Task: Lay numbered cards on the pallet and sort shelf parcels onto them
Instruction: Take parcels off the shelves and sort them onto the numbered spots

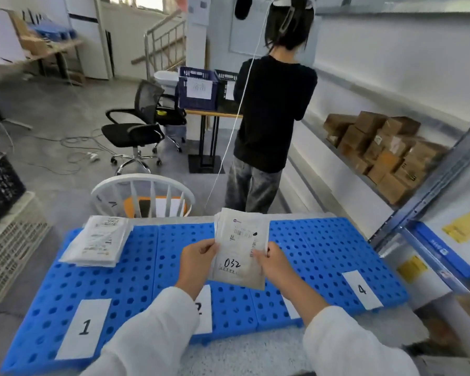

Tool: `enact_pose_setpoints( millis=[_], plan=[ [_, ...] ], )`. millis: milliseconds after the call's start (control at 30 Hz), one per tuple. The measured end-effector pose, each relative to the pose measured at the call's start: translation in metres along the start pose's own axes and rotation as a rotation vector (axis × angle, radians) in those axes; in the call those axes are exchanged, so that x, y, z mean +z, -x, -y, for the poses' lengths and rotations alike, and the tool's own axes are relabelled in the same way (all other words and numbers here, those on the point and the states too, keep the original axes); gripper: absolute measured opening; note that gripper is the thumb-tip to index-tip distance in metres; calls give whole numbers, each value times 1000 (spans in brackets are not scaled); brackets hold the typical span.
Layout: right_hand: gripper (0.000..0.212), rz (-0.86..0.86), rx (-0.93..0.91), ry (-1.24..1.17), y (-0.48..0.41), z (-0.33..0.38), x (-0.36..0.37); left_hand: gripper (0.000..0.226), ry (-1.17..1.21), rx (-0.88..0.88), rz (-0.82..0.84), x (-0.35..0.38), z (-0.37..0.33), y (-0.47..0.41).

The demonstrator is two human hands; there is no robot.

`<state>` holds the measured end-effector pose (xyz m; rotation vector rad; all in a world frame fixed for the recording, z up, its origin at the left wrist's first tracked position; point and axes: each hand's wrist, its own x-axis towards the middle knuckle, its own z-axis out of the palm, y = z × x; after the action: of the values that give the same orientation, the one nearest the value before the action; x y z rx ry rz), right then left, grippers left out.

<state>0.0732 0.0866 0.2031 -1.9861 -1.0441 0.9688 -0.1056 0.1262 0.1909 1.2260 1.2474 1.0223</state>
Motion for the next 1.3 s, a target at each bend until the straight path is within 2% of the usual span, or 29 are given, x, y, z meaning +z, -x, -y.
enact_pose_setpoints(
  millis=[67,167,367,567,667,767,833,933,1067,1167,1300],
  plan=[
    [15,15,-13,22,-20,19,22,23,-1,-3,-6,-21,2,-25],
    [16,43,-43,25,-45,44,57,31,10,-8,-15,-54,5,-56],
    [17,171,-52,36,-72,77,125,33,-6,-43,-127,-116,21,-93],
    [15,311,-111,131,-95,110,194,18,-118,-63,-278,-178,38,-121],
    [26,414,-108,188,-103,119,234,17,-164,-77,-353,-210,51,-131],
    [28,454,-68,183,-114,127,274,17,-198,-148,-409,-242,69,-144],
    [24,448,-40,117,-122,131,299,26,-216,-215,-444,-261,79,-155],
    [18,478,-11,109,-129,132,328,28,-265,-234,-434,-283,91,-171],
    [26,537,-33,209,-139,131,356,24,-330,-241,-431,-304,102,-187],
    [22,567,-27,222,-148,130,372,16,-418,-240,-405,-314,113,-193],
    [26,603,11,229,-150,124,387,20,-569,-244,-334,-324,124,-192]
  ],
)
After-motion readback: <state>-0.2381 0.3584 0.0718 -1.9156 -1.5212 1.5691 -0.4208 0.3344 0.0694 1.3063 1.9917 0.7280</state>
